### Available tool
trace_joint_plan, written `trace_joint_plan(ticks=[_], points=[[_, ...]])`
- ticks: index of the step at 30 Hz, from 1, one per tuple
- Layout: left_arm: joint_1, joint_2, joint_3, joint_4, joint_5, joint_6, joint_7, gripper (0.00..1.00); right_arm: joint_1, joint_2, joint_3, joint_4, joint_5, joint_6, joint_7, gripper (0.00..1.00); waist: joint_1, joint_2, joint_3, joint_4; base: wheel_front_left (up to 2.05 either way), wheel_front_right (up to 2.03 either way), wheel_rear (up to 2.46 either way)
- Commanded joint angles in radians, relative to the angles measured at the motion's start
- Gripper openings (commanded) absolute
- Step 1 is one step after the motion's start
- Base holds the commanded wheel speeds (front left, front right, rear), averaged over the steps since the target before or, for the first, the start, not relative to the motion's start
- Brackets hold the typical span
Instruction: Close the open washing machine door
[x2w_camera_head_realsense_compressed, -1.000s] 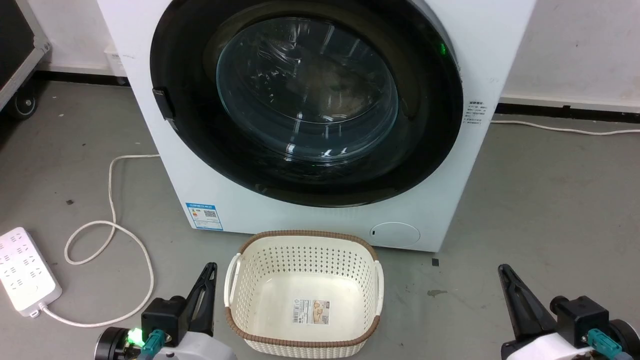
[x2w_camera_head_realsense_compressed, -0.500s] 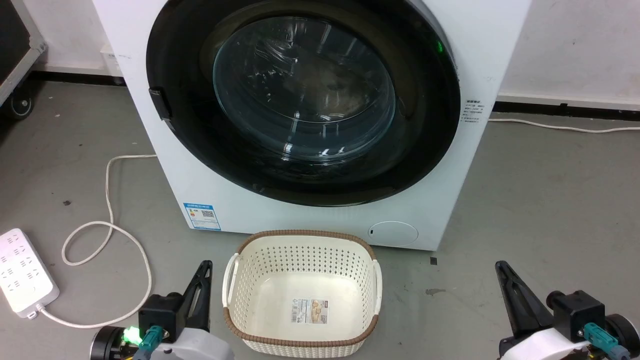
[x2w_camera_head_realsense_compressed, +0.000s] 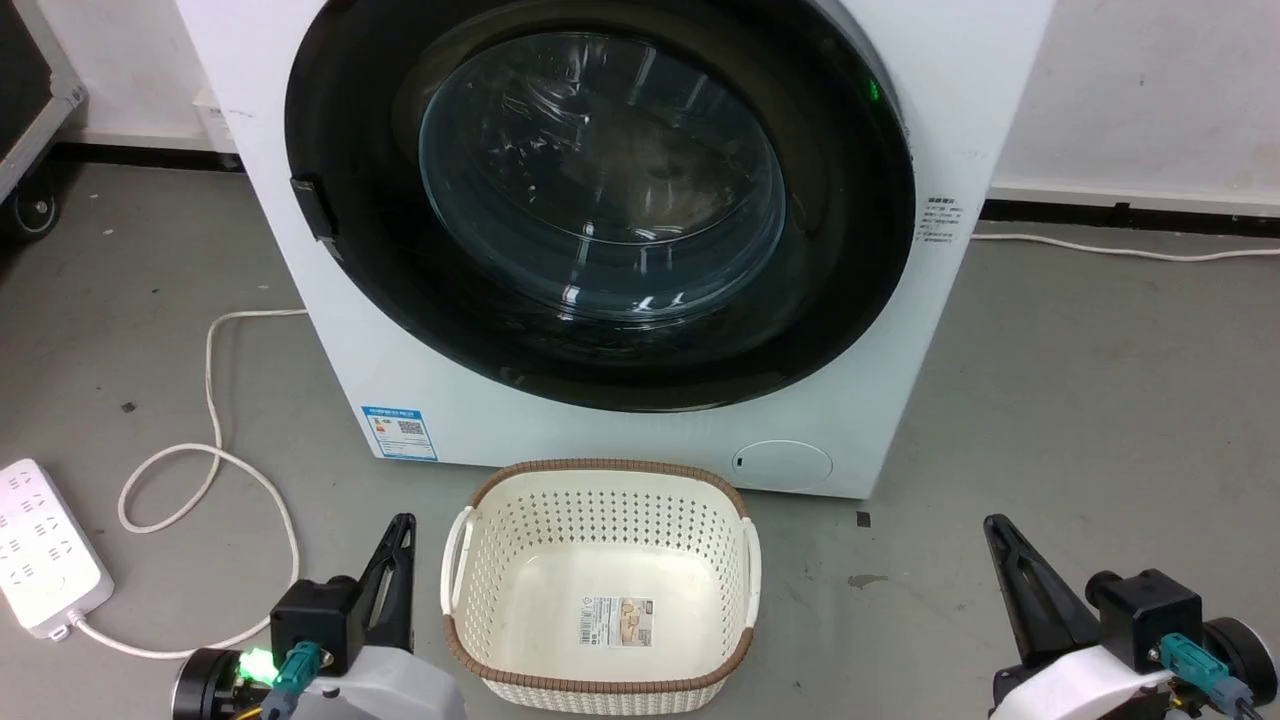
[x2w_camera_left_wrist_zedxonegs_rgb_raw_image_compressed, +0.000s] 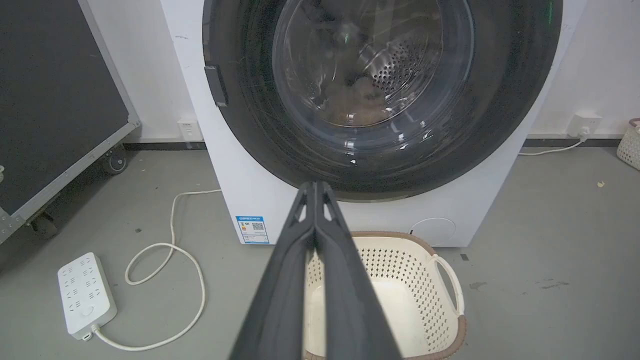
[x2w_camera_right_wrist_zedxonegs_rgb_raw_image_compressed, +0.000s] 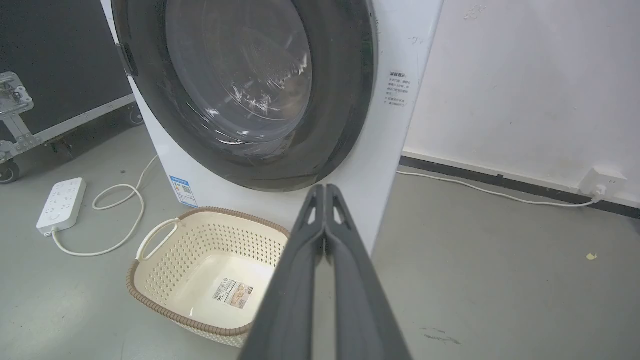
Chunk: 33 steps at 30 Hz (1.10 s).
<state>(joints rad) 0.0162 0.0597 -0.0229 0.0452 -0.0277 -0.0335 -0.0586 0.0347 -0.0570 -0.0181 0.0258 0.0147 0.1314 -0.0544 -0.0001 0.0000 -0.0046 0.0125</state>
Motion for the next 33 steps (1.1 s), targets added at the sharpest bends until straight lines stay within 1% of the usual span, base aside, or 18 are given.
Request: trace_joint_plan(ticks=[1,27,33], points=[[-0.012,-0.002,0.003,-0.008,0.009,0.007,0.005,0.00,-0.016,0.005,0.003,-0.007,-0.007,-0.001,0.003,0.00,0.0001,0.0000,0.000,0.000,0.00,0.00,0.00],[-0.016,-0.009,0.023,-0.045,0.028,0.033,0.058,0.00,-0.035,0.007,0.018,-0.026,-0.015,-0.001,0.054,0.00,0.0001,0.0000,0.005,-0.012,0.00,0.00,0.00],[-0.016,-0.010,0.023,-0.045,0.028,0.033,0.059,0.00,-0.035,0.007,0.018,-0.026,-0.015,-0.001,0.054,0.00,0.0001,0.0000,0.005,-0.013,0.00,0.00,0.00]])
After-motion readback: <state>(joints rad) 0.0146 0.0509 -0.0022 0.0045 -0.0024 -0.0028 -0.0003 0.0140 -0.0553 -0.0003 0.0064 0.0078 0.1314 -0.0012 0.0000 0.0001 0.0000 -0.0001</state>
